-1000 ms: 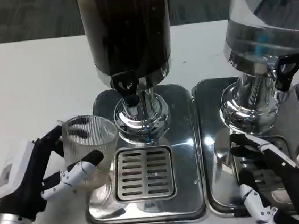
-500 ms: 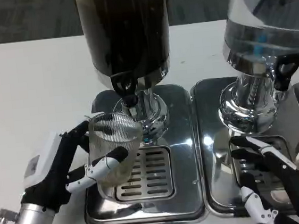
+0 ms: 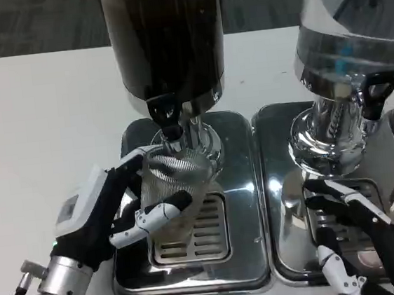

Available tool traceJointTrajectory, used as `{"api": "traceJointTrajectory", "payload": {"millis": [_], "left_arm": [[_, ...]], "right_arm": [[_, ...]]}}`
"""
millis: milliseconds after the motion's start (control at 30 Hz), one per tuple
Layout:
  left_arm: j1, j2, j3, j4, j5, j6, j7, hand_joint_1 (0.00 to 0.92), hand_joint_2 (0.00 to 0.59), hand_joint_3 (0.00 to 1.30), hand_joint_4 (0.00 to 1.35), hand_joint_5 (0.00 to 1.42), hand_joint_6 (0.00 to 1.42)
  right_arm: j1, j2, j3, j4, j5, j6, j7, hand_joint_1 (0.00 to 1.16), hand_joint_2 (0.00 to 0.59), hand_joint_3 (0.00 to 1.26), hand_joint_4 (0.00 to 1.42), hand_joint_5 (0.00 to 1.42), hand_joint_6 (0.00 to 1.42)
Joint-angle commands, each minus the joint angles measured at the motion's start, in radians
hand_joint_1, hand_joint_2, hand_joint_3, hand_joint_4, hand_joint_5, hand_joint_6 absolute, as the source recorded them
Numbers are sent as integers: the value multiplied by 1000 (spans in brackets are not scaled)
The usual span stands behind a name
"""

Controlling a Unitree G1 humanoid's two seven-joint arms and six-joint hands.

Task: Grasp the cup under the faucet to collect the drink, then remove the cup.

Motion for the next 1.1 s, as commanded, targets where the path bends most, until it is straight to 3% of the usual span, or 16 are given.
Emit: {"api": "traceJointTrajectory", "payload": {"millis": [33,400,667,1100], "left_arm": [[-17,-10,-19,4,7,-9,-14,173,233,389,468,685,711],[-13,16,-40,-6,12,-14,-17,170,232,359,426,620,609],[0,34,-27,-22,-2,-24,-16,107,165,304,357,565,646],[5,44,-12,-30,-18,-30,-49,65,127,270,300,470,480]], "right_arm": [[8,9,-1,-5,-2,-10,-17,548,522,241,309,260,266],[-8,17,4,3,-1,-6,-9,548,522,241,309,260,266],[-20,17,3,6,3,0,-4,548,522,252,309,261,294],[-26,15,0,9,4,-4,-4,548,522,262,309,261,319]]}}
